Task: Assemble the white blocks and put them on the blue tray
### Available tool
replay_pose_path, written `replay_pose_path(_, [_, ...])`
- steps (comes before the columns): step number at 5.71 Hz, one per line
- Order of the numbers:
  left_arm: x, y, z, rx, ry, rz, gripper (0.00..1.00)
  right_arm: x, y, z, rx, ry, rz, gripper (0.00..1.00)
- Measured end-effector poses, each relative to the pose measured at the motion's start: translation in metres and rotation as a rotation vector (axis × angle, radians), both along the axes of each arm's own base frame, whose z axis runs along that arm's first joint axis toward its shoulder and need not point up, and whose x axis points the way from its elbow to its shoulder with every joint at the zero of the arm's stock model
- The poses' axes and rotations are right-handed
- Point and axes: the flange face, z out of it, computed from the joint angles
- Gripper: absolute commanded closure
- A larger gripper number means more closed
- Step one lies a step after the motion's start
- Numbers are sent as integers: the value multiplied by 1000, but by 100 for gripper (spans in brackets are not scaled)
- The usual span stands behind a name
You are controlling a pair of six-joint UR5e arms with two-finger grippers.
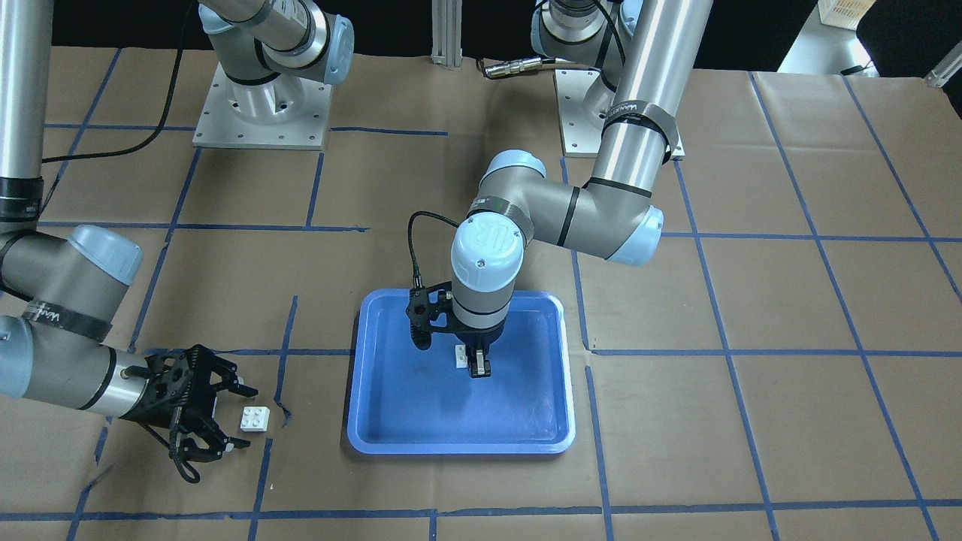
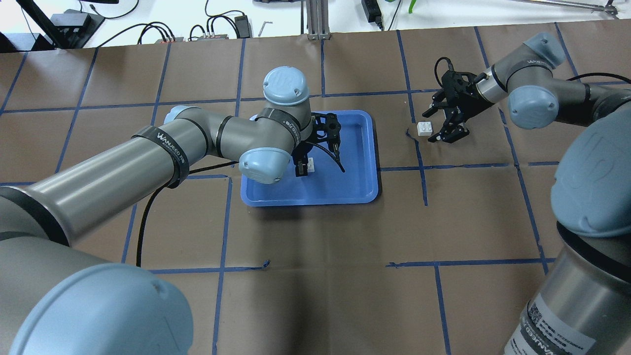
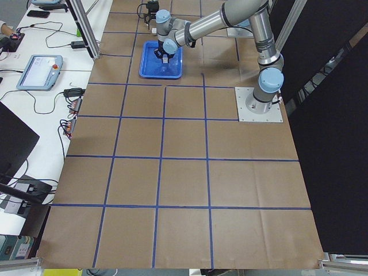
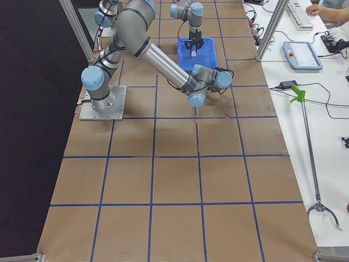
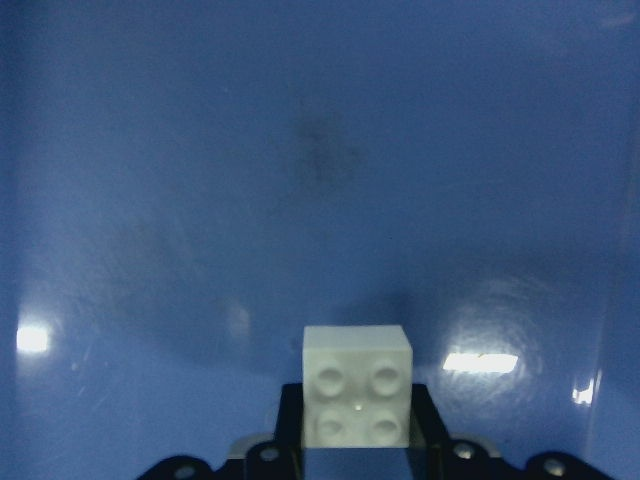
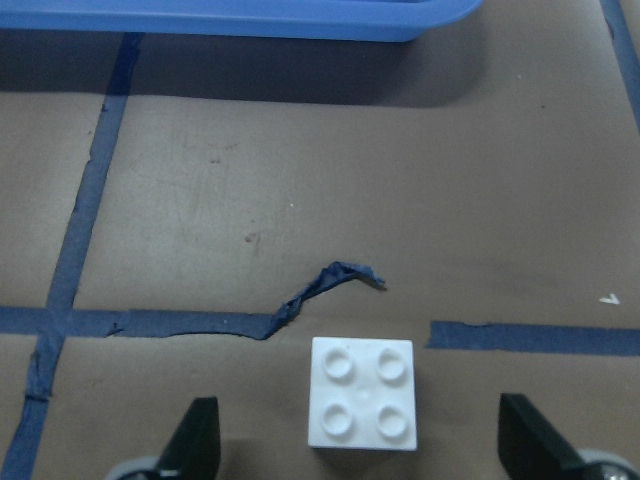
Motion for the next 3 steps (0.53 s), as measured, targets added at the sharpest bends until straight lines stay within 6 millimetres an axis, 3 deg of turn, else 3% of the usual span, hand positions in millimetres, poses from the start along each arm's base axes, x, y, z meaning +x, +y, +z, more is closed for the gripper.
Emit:
replay_pose_path(2, [0, -1, -1, -8, 0, 1, 1, -1, -2, 2, -20, 6, 3, 70])
replay_pose_path(3, [0, -2, 13, -14, 1, 0, 1, -2, -3, 4, -25, 8, 2, 70])
